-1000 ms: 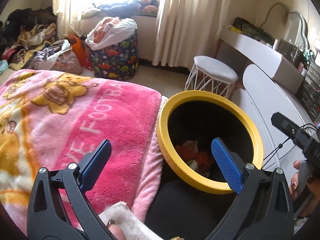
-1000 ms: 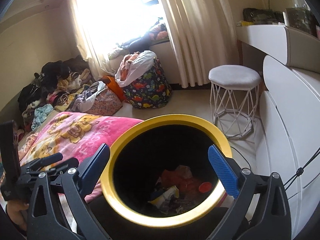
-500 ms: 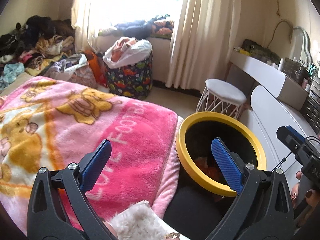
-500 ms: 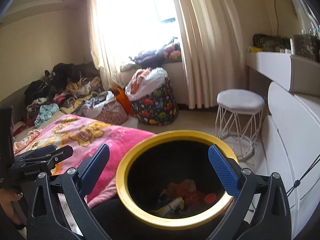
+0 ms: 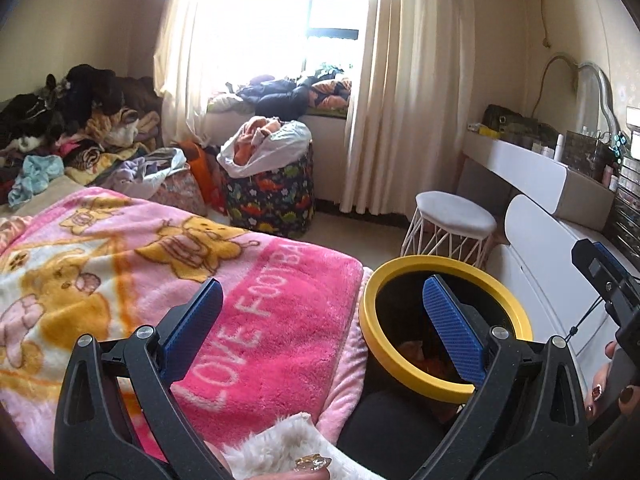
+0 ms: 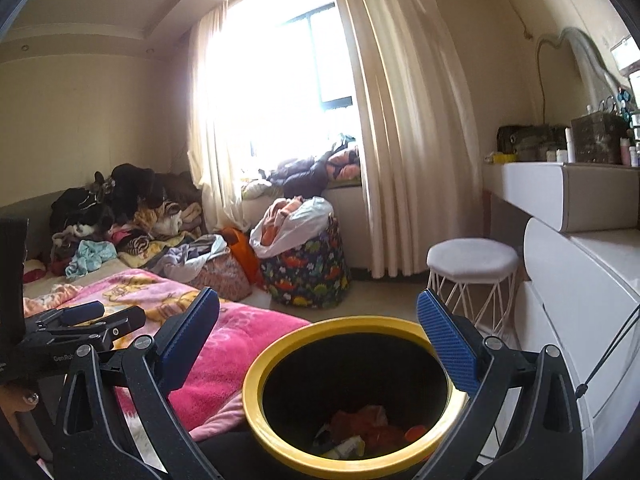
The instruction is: Collect trash
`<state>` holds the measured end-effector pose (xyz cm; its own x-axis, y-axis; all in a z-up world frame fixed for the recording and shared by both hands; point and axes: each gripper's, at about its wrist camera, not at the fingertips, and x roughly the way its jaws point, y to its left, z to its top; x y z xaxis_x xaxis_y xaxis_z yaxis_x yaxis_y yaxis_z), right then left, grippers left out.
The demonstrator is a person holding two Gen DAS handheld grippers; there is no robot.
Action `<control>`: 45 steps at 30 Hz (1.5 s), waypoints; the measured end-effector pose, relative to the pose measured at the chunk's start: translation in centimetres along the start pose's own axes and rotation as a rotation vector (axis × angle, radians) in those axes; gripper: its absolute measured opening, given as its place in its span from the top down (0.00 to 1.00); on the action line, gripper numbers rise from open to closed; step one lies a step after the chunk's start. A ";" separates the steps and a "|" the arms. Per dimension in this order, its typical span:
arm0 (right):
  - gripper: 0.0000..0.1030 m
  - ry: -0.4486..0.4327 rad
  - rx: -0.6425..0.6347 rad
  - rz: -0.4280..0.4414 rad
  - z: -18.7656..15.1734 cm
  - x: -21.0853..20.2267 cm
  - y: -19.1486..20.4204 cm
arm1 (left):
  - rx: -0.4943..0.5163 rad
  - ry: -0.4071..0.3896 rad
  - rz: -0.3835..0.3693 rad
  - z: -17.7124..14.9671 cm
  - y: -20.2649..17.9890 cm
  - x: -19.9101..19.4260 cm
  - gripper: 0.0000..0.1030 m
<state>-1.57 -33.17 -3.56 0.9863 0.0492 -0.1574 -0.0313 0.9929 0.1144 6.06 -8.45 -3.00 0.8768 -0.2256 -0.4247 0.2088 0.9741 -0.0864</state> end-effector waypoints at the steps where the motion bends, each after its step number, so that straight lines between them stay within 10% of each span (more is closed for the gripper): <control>1: 0.06 -0.010 -0.007 -0.005 0.0 -0.2 0.2 | 0.000 -0.009 0.003 0.0 0.0 -0.2 0.11; 12: 0.06 -0.116 -0.081 -0.027 -1.0 -1.5 1.6 | 0.006 -0.052 0.014 -0.9 0.3 -1.2 0.11; 45: 0.06 -0.050 -0.052 -0.062 -2.5 0.7 0.6 | 0.003 -0.043 0.039 -1.9 0.3 -0.5 0.11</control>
<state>-1.26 -32.30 -6.06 0.9934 -0.0165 -0.1134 0.0228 0.9983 0.0543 4.85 -7.97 -4.53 0.9020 -0.1877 -0.3888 0.1754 0.9822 -0.0673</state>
